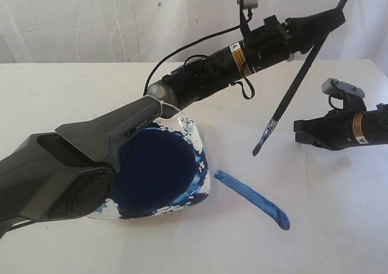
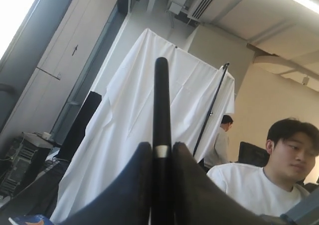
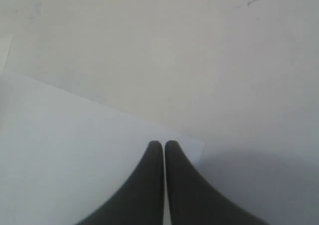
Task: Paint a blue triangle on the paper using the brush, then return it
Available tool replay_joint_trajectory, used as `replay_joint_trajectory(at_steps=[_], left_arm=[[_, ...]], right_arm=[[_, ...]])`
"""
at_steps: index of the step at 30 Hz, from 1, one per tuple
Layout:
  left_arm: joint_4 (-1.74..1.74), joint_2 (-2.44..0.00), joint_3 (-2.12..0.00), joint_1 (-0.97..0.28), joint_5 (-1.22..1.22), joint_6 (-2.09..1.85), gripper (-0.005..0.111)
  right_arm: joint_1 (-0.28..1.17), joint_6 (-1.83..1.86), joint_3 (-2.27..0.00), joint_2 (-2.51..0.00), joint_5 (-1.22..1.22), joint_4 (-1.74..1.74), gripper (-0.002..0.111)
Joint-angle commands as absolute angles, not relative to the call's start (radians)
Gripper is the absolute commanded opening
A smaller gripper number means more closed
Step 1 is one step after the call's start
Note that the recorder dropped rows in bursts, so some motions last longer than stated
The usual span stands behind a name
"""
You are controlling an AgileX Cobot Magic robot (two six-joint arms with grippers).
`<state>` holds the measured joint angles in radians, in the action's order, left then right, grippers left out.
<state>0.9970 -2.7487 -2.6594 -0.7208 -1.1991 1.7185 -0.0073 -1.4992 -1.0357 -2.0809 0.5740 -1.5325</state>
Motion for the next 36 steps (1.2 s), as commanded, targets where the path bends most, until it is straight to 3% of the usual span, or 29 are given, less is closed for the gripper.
replay_joint_trajectory(at_steps=[1, 36], left_arm=[[1.052, -2.730, -2.667, -0.724, -1.221, 1.720, 0.000], [1.032, -2.780, -2.663, -0.733, -1.221, 1.698, 0.000]], right_arm=[[-0.009, -1.500, -1.036, -2.075, 0.562, -1.541, 0.003], [-0.009, -1.500, -1.036, -2.075, 0.562, -1.541, 0.003]])
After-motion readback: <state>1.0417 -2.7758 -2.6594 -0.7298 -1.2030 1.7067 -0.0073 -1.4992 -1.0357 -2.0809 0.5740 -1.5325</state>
